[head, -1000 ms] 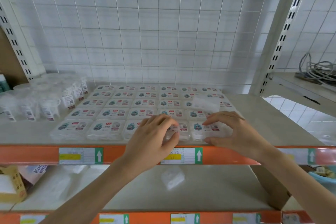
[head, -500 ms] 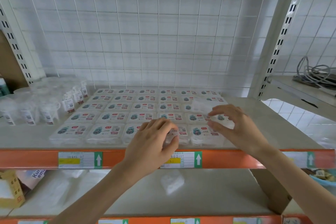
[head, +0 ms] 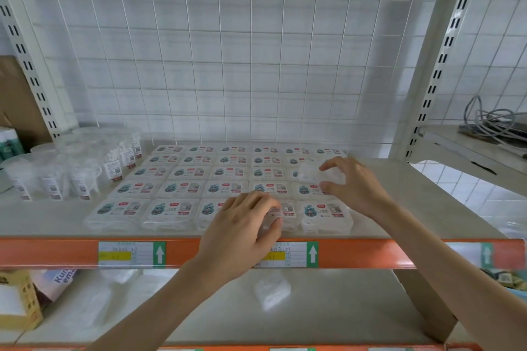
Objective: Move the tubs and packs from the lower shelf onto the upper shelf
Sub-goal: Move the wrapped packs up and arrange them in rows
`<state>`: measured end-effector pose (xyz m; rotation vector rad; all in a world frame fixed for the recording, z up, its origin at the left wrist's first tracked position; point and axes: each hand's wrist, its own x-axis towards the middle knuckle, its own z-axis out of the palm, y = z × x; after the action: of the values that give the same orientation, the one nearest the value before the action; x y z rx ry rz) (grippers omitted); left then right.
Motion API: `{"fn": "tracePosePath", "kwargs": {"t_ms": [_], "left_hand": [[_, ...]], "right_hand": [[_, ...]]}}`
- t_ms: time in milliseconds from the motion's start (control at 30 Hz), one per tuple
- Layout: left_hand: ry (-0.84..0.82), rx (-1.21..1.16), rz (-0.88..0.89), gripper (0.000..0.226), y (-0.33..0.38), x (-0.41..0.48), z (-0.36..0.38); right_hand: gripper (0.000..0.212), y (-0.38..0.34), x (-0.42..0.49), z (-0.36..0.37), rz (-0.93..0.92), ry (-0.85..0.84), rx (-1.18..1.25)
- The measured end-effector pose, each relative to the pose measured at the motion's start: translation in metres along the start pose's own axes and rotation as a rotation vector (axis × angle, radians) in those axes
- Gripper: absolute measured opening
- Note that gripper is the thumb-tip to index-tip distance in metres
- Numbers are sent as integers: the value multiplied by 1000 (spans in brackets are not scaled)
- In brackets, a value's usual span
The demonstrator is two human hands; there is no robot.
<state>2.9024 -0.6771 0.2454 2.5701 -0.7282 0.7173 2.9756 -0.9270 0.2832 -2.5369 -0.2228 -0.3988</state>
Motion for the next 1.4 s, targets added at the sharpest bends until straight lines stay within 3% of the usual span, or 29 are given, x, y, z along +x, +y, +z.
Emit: {"fn": "tracePosePath", "kwargs": {"t_ms": [133,333,500,700,800,967,1033,1167,1267,1400], "left_hand": [[1,-10,4,35,0,0,0],[12,-200,-129,62,4,1,-12],[72,-491,-290,48,5,19,-33],[-136,-911,-528,30,8,38,-43],[-121,-1016,-512,37,10,38,-43],[-32,-1097,-493,34,11,37,-45],[-18,-1087,-474,35,10,36,-44],[-27,-1057,-436,37,9,33,-46],[-62,-1111,-512,32,8,35,-49],[-120,-1162,-670,50,0,40,-52]], "right_hand": [[35,-4,-5,-1,-35,38,22],[43,-24,-27,-13,-159,79,157],[48,-40,-50,-22,-312,138,242],[46,-47,-62,-14,-408,163,295],[49,-53,-65,-14,-369,161,333],[67,-63,-62,-20,21,101,767],[60,-61,-58,-23,100,10,810],[29,-56,-56,-20,79,-36,856],[28,-57,-58,-19,5,1,910],[29,-60,-60,-19,-173,71,914]]}}
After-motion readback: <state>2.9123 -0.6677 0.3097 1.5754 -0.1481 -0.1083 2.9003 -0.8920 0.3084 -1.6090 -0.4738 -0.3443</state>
